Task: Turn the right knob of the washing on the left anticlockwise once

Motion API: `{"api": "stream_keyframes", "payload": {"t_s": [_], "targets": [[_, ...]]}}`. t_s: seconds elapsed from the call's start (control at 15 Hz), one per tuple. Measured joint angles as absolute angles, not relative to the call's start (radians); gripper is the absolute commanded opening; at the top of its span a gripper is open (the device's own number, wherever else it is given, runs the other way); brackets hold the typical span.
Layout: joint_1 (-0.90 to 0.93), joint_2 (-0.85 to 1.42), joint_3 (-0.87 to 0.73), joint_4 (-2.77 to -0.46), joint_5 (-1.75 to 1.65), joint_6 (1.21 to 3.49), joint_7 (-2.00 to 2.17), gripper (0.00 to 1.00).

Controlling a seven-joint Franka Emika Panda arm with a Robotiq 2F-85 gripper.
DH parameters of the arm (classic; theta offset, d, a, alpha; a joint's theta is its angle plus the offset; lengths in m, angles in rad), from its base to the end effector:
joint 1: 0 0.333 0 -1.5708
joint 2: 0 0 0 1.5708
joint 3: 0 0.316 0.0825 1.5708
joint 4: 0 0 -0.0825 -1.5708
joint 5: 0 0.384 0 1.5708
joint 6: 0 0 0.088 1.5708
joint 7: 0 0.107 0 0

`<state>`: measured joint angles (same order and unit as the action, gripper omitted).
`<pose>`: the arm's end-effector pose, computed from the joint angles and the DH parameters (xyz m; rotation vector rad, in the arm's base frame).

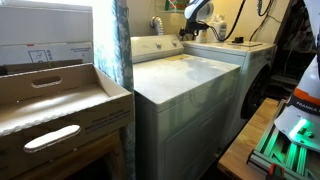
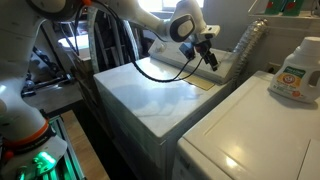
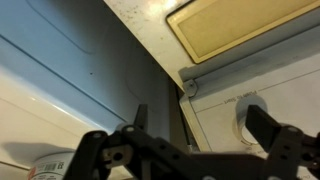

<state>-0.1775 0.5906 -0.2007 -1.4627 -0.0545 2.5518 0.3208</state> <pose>0.7093 -0.2462 0.3990 2.7638 -0.8539 0.7454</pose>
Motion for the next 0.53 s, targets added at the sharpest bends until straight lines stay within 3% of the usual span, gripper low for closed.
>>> {"api": "stream_keyframes", "payload": {"t_s": [0.53], "targets": [[-0.222,0.745,-0.107,-1.185,0.067,2.466,0.17,1.0]]}}
